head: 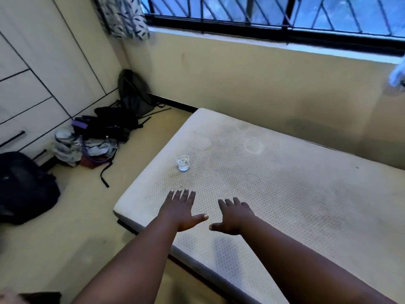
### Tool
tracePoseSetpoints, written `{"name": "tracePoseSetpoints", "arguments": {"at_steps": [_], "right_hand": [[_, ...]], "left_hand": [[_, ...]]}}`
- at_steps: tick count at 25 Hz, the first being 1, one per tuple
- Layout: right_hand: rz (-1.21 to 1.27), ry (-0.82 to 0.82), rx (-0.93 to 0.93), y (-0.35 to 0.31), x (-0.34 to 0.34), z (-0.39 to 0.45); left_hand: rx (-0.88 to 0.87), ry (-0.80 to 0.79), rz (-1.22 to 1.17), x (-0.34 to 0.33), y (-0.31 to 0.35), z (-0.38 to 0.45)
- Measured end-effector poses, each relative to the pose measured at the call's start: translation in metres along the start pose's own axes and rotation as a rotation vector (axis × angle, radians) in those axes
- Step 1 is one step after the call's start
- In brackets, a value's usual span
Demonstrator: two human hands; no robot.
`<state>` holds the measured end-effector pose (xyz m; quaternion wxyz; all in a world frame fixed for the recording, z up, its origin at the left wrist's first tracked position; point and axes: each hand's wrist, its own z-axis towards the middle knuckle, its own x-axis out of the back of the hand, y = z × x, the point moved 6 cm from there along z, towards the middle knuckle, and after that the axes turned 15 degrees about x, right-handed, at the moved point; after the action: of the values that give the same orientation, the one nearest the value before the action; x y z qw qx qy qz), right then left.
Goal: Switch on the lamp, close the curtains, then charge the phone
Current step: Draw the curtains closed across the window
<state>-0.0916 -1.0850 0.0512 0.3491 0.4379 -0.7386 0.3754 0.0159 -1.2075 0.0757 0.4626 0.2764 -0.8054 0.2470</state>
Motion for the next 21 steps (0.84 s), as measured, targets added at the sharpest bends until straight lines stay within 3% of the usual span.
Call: {"name": "tracePoseSetpoints", "arguments": {"at_steps": [10,17,21], "right_hand": [[-0.147,-0.048,0.196,-0.123,0.060,0.159],[0.014,0.045,0.015,-0.239,0.116,0.273],[-0.001,0.142,-0.031,-0.276,0.156,0.317]], "left_hand": [[0.131,-0.039,-0.126,-0.001,-0.156,0.069],[0.165,0.043,-0.137,0.045,-0.352,0.124],[0.216,0.059,-0.130,0.073,-0.427,0.150]]}}
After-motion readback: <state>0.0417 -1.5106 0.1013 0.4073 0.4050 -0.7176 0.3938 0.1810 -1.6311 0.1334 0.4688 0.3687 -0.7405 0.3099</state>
